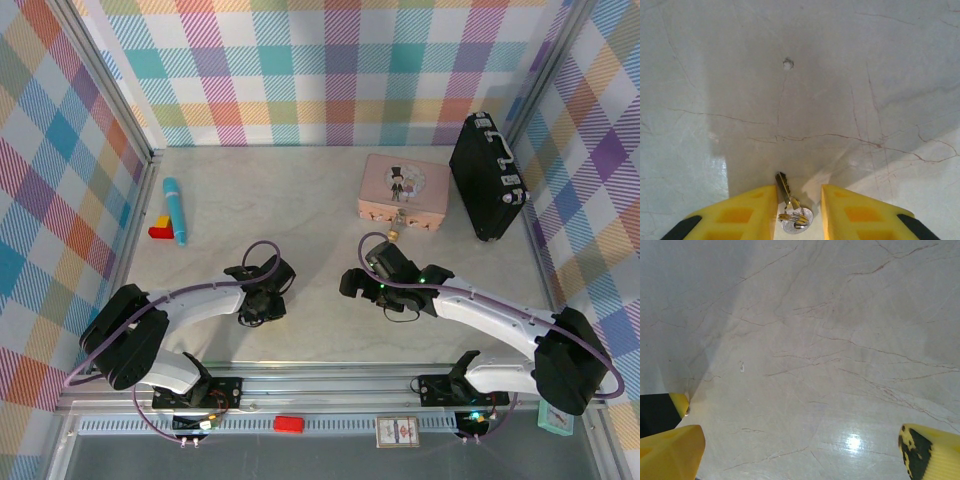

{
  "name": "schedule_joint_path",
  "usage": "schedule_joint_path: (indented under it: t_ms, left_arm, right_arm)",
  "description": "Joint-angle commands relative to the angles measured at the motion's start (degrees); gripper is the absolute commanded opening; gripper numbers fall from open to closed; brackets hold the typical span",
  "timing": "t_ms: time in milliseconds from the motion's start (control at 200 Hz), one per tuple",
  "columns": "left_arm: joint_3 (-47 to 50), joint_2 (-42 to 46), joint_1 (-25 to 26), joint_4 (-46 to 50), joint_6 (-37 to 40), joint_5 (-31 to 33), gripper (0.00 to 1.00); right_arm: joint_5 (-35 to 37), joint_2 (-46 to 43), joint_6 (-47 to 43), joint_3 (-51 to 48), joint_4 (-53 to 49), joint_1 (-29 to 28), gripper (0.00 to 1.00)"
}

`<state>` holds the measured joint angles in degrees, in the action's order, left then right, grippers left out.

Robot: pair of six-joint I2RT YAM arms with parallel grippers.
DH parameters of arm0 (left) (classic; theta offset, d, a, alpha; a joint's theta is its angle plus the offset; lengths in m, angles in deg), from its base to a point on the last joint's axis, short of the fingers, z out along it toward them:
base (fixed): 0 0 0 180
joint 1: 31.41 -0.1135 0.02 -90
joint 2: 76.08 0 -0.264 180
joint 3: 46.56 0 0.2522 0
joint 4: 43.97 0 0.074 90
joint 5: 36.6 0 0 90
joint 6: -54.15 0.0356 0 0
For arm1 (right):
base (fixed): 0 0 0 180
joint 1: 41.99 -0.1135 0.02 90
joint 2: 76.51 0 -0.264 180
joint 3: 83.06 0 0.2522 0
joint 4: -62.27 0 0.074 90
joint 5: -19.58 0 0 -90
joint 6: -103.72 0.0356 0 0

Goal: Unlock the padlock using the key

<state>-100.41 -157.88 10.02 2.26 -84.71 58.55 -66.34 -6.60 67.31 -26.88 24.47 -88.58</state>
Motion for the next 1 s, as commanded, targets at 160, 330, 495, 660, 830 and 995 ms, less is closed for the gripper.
schedule_joint_path:
  t_ms: [160, 330, 495, 660, 830, 995]
  left_arm:
    - [1.34, -2.13, -0.50, -1.25, -1.06, -1.56, 0.24]
    - [0.90, -1.81, -0.39, -1.31, -0.80, -0.75, 0.15]
    - [1.42, 0.32, -0.39, -1.45, -1.36, 0.03, 0.11]
    - [2.13, 3.01, -0.44, -1.23, -2.11, 0.81, 0.09]
    - [2.04, 5.59, -0.36, 1.90, -2.11, 1.39, 0.17]
    - [2.08, 7.79, 0.58, 8.38, -2.11, 4.03, 0.30]
  right_arm:
    - [-0.56, -0.10, 0.73, -0.11, 0.52, -0.61, 0.99]
    - [-0.55, 0.12, 0.73, 0.29, 0.37, -0.69, 0.99]
    - [-0.61, 0.40, 0.77, 0.41, 0.39, -0.78, 0.99]
    - [-0.65, 0.63, 0.96, 0.30, 0.65, -0.87, 0.99]
    - [-0.68, 0.67, 1.16, 0.12, 0.48, -1.05, 0.99]
    - [-0.63, 0.32, 1.34, -0.20, 0.71, -1.29, 0.99]
